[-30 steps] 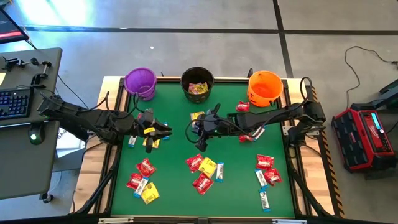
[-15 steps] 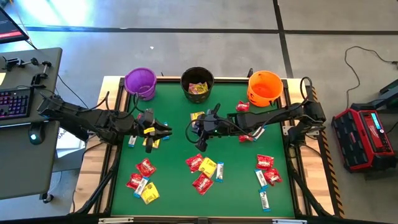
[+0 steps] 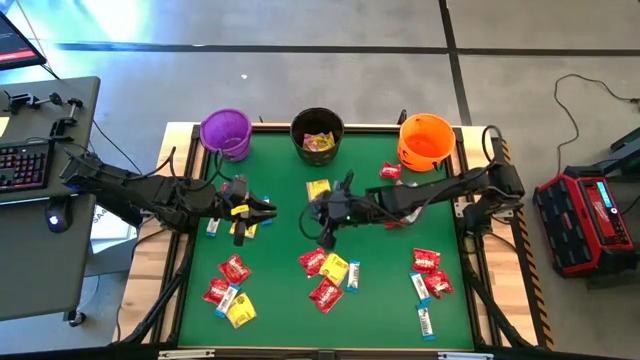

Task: Sort candy by brand, put in halloween buckets
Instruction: Put the yellow candy pack into the black bucket

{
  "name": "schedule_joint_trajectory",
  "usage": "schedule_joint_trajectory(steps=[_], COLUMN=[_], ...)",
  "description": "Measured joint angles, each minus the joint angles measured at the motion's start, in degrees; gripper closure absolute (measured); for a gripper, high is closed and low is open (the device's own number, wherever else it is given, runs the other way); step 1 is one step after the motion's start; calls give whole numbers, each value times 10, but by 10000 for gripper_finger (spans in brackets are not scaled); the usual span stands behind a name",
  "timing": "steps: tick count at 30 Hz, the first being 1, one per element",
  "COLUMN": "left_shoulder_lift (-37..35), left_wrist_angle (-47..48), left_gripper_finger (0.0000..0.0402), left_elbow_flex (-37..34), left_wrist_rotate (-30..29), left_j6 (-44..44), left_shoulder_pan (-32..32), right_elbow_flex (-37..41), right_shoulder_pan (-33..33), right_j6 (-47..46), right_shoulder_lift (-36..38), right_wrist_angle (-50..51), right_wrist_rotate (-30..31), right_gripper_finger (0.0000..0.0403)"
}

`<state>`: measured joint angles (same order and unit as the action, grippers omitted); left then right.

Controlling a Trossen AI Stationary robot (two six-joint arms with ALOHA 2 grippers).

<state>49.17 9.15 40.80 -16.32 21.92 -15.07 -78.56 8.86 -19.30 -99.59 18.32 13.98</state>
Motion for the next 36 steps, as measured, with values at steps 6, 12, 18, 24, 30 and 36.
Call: schedule_joint_trajectory(steps=[6, 12, 18, 24, 30, 36], left_shoulder_lift=[2, 2, 2, 2, 2, 2], left_wrist_angle=[4, 26, 31, 31, 31, 31], left_gripper_finger=[321, 321, 321, 321, 321, 321], left_elbow_flex=[0, 0, 0, 0, 0, 0], left_wrist_rotate=[8, 8, 8, 7, 8, 8], left_j6=[0, 0, 0, 0, 4, 5], left_shoulder_pan=[0, 0, 0, 0, 0, 0], right_elbow_flex=[0, 0, 0, 0, 0, 0], right_shoulder_pan=[35, 68, 95, 109, 112, 112], right_j6=[-26, -63, -118, -154, -154, -153], right_shoulder_lift=[0, 0, 0, 0, 0, 0], right_wrist_angle=[34, 68, 104, 119, 119, 119], right_wrist_rotate=[3, -34, -57, -61, -61, -56], right_gripper_finger=[403, 403, 403, 395, 359, 312])
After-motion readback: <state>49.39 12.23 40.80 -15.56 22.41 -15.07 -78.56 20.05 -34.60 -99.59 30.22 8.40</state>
